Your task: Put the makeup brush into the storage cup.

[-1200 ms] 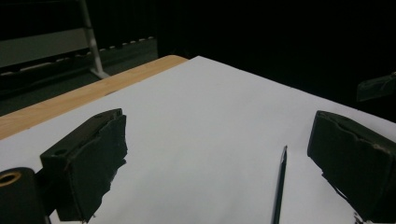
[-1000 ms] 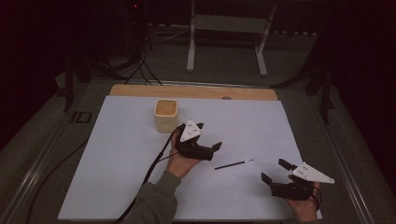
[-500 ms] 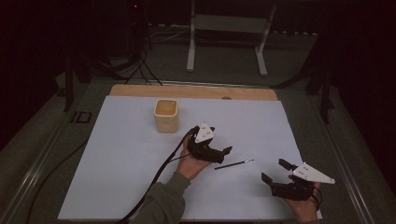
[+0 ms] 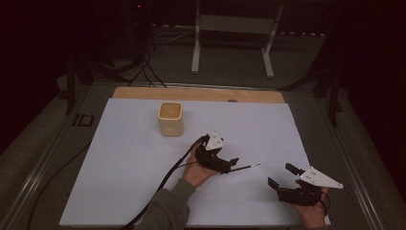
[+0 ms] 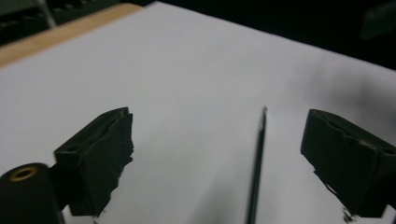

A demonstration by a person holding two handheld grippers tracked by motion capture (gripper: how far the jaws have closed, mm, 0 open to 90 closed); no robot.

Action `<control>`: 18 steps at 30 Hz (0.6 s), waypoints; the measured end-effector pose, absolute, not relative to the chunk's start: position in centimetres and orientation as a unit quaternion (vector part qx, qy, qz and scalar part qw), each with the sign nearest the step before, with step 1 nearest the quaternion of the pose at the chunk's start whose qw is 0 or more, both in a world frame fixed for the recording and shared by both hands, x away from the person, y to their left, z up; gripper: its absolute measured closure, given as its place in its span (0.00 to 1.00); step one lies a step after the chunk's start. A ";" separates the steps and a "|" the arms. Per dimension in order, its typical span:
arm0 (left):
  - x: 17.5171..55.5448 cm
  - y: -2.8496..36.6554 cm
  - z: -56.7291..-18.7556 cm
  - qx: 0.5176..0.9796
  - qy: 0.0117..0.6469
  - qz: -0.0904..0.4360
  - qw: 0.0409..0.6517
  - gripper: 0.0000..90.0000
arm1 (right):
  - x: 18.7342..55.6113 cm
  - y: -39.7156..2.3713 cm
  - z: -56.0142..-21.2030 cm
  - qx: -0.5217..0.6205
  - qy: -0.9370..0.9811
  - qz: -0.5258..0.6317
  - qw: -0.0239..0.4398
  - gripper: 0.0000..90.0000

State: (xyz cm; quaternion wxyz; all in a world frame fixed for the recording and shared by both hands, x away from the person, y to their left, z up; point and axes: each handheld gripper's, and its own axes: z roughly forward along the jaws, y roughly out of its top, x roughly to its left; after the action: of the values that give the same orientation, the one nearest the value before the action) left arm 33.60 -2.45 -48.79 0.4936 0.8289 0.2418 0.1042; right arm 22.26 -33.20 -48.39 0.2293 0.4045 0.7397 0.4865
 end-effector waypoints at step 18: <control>33.3 -3.1 -51.8 0.873 0.223 0.074 0.428 0.28 | 22.3 -33.2 -48.4 0.407 0.740 0.484 0.229 0.11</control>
State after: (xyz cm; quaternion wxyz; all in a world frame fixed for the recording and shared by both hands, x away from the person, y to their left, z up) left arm 33.27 -3.07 -51.84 0.4276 0.8728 0.2232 0.0740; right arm 22.25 -33.21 -48.40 0.2292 0.4066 0.7399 0.4844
